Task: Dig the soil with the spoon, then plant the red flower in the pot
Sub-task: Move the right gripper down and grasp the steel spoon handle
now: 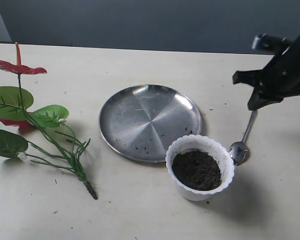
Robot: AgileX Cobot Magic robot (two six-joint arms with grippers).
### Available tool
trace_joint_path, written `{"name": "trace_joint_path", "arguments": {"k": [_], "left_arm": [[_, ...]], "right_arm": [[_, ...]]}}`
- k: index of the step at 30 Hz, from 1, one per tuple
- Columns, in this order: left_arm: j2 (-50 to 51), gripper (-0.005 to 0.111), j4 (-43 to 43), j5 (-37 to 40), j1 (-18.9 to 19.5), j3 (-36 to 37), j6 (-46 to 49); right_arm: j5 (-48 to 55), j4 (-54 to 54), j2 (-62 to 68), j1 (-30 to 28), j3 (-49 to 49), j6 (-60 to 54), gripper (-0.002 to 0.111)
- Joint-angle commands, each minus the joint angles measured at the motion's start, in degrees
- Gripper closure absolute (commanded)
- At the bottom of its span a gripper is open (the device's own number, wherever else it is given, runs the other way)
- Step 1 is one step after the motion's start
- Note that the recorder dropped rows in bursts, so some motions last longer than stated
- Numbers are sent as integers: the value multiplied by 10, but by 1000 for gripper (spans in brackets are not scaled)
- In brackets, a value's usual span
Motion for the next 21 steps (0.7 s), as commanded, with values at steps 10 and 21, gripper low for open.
{"name": "trace_joint_path", "arguments": {"k": [10,21], "left_arm": [[-1,106,0,-8,-3,-1,-3],[-1,106,0,-8,-3,-1,-3]], "right_arm": [[-110,-210,50,64,-5,289,75],[-93,-263,102,59,-4,371,73]]}}
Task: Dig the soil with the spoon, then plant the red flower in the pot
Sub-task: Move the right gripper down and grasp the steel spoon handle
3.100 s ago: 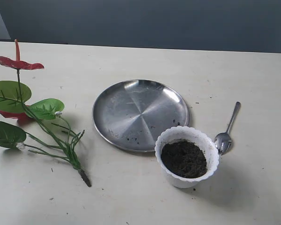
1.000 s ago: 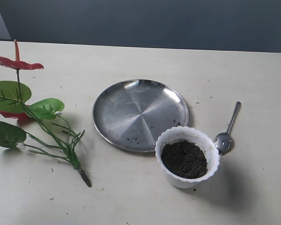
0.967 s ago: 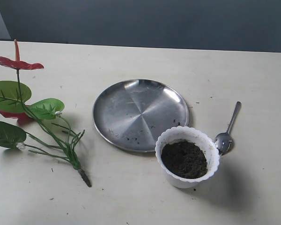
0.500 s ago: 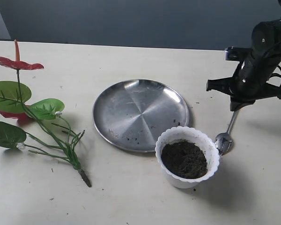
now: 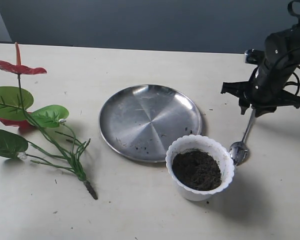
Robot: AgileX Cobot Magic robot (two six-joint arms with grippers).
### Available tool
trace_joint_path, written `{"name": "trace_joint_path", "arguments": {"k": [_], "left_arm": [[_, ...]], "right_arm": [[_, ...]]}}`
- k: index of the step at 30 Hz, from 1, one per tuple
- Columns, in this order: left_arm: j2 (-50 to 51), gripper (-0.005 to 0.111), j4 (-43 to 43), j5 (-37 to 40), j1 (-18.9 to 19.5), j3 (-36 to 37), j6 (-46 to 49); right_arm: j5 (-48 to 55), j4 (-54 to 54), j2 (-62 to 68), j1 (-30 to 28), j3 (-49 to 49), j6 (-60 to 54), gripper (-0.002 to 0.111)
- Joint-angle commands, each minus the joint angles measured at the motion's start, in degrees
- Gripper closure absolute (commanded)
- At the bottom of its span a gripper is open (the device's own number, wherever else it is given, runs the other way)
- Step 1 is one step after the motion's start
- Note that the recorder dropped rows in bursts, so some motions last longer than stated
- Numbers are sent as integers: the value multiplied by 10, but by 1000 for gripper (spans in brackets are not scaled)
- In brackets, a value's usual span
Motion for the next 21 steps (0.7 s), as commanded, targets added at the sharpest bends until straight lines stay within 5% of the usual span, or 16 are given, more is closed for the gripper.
{"name": "trace_joint_path", "arguments": {"k": [1,8,13,21], "left_arm": [[-1,106,0,-8,-3,-1,-3],[-1,106,0,-8,-3,-1,-3],[-1,106,0,-8,-3,-1,-3],[-1,106,0,-8,-3,-1,-3]], "right_arm": [[12,-10,29,-3,-3,7,73],[24,6,68,-3,-3,6,76],[36,16,81,-3,-3,5,109],[70,3,45,-3,-3,-56,108]]}}
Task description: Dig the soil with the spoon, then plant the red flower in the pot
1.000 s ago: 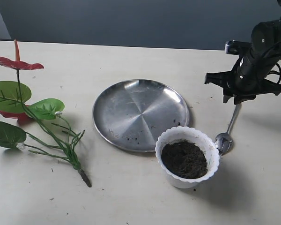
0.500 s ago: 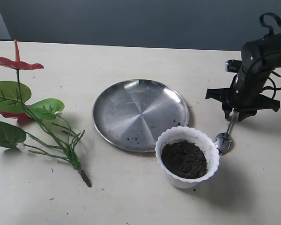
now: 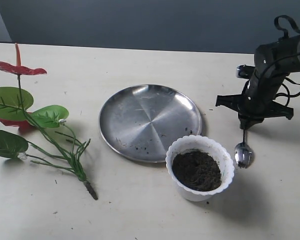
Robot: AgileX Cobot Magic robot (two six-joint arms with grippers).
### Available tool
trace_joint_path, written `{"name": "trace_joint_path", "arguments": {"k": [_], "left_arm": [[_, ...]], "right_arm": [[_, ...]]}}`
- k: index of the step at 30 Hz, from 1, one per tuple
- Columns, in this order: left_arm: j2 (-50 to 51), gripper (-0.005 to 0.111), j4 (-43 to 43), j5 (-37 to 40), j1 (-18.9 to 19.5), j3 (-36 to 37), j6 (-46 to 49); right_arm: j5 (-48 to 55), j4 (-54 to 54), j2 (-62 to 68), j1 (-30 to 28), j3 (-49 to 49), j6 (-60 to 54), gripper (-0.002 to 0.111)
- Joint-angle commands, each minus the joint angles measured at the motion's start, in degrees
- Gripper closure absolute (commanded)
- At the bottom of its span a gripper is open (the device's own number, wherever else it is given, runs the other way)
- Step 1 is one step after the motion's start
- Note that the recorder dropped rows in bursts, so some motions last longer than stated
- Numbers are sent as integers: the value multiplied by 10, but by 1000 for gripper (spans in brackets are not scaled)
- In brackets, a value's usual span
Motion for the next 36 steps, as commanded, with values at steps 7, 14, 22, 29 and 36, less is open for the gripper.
{"name": "trace_joint_path", "arguments": {"k": [7,14,22,29,36], "left_arm": [[-1,106,0,-8,-3,-1,-3],[-1,106,0,-8,-3,-1,-3],[-1,106,0,-8,-3,-1,-3],[-1,106,0,-8,-3,-1,-3],[-1,106,0,-8,-3,-1,-3]], "right_arm": [[6,-68,-132,-1,10,-44,108],[-64,-30,-255,6,10,-107,109],[-79,173,-333,82,10,-291,109],[-70,205,-335,176,46,-319,109],[-226,196,-334,245,184,-329,109]]}}
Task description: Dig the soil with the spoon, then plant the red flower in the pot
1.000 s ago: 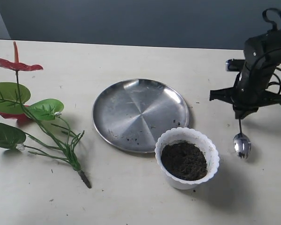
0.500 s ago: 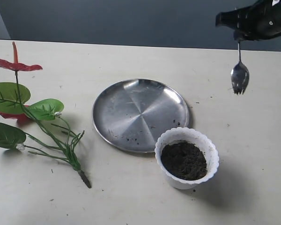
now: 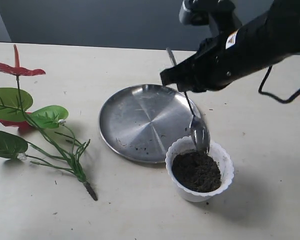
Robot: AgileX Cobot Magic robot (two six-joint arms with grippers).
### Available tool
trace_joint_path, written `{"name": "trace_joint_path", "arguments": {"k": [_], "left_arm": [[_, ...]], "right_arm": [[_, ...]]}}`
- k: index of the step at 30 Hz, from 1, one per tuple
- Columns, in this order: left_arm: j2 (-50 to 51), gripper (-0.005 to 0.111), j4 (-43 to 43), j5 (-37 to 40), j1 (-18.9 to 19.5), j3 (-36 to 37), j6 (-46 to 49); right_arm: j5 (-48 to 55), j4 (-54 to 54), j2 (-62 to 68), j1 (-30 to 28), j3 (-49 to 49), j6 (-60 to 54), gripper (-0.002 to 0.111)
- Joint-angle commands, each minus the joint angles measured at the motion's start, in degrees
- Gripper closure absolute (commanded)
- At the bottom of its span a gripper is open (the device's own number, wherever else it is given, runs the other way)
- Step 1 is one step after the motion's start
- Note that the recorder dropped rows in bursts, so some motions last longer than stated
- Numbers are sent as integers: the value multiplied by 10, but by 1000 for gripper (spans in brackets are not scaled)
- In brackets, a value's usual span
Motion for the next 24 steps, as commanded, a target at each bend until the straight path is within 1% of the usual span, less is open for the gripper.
{"name": "trace_joint_path", "arguments": {"k": [1,2,3,6,8,13,20,24], "left_arm": [[-1,106,0,-8,-3,-1,-3],[-1,106,0,-8,-3,-1,-3],[-1,106,0,-8,-3,-1,-3],[-1,106,0,-8,-3,-1,-3],[-1,106,0,-8,-3,-1,-3],[-1,106,0,-8,-3,-1,-3],[-1,106,0,-8,-3,-1,-3],[-1,106,0,-8,-3,-1,-3]], "right_arm": [[-151,-11,-3,31,90,-20,109],[-199,-11,-3,39,124,-20,109],[-213,-11,-3,42,137,-20,109],[-307,-13,-3,42,200,-21,109],[-348,-13,-3,42,221,-21,109],[-381,-12,17,42,221,-28,109],[-355,-8,-52,42,220,-26,109],[-333,-8,-46,42,220,-26,109]]}}
